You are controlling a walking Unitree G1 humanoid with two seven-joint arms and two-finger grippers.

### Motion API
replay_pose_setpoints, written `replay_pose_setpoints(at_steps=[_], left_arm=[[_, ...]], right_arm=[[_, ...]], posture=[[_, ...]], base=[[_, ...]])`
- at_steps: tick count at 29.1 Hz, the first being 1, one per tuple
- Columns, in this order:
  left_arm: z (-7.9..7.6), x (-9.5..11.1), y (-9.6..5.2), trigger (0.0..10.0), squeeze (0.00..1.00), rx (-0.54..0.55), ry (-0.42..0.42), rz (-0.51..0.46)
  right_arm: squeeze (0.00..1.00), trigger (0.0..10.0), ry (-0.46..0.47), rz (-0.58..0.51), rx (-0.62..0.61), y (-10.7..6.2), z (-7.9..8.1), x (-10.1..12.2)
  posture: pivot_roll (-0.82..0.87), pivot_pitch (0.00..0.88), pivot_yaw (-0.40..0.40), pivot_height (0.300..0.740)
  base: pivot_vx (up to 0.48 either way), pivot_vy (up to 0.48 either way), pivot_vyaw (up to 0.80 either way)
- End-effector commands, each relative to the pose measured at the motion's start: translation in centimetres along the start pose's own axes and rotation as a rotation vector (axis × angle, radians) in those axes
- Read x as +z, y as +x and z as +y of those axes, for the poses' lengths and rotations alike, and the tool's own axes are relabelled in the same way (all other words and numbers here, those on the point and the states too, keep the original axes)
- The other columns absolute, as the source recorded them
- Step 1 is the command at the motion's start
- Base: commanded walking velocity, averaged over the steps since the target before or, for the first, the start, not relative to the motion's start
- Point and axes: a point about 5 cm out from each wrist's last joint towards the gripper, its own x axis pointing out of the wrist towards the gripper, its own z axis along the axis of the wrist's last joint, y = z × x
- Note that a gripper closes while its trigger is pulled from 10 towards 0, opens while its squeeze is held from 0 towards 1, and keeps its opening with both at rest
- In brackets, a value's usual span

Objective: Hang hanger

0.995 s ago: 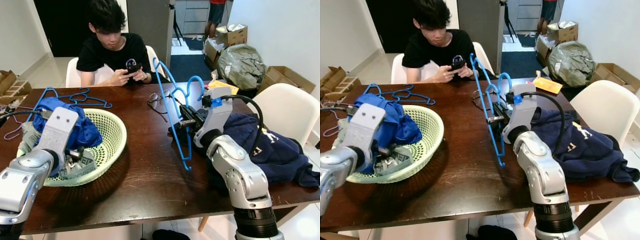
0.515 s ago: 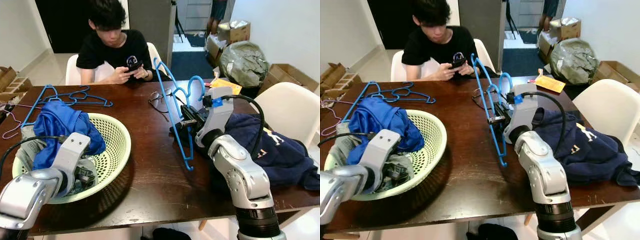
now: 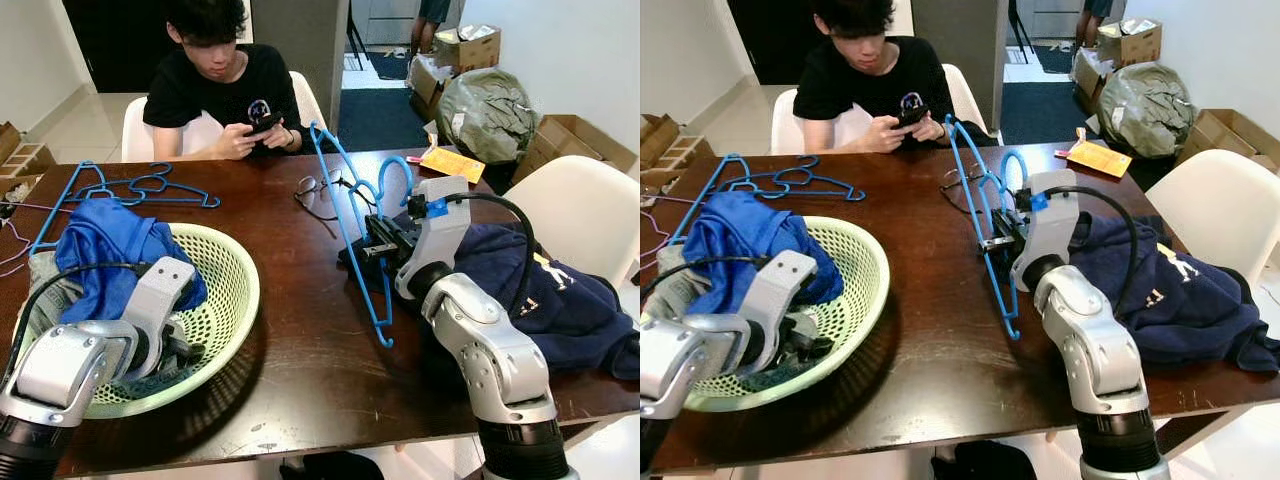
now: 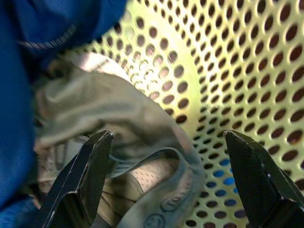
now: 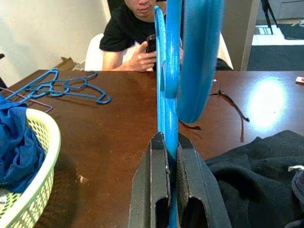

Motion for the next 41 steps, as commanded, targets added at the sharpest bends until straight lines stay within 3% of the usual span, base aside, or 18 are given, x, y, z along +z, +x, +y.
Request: replay_pose_setpoints(at_steps=[1, 7, 16, 23, 26, 41], left_arm=[[-0.1, -0.2, 0.0, 10.0, 0.00, -0.011, -0.002, 0.027], [0.2, -0.1, -0.6, 10.0, 0.00, 0.028, 0.054, 0.049], [1.2, 1.3, -1.7, 10.0, 0.00, 0.088, 0.015, -0.012], [0.1, 1.1, -2.5, 10.0, 0.00, 0.036, 0.043, 0.021], [-1.1, 0.7, -3.5, 10.0, 0.00, -0.006, 0.113, 0.075], [-1.6, -0.8, -2.9, 10.0, 0.00, -0.023, 0.110, 0.166]], right_arm=[[0.00, 10.0, -0.014, 0.000, 0.003, -0.2, 0.1, 0.2], [0.00, 10.0, -0.014, 0.007, 0.008, -0.1, 0.3, 0.1], [0.00, 10.0, -0.015, 0.012, 0.008, -0.2, 0.2, 0.2], [0.00, 10.0, -0.014, 0.016, 0.009, -0.2, 0.2, 0.1], [0.00, 10.0, -0.015, 0.020, 0.013, -0.2, 0.3, 0.1], [0.00, 10.0, -0.015, 0.026, 0.015, -0.1, 0.3, 0.0]], posture=[[0.03, 0.107, -0.018, 0.735], [0.04, 0.108, -0.022, 0.735], [0.04, 0.112, -0.021, 0.735], [0.04, 0.115, -0.023, 0.735], [0.04, 0.115, -0.025, 0.735], [0.04, 0.117, -0.024, 0.735]], base=[[0.000, 0.000, 0.00], [0.000, 0.000, 0.00], [0.000, 0.000, 0.00], [0.000, 0.000, 0.00], [0.000, 0.000, 0.00], [0.000, 0.000, 0.00]])
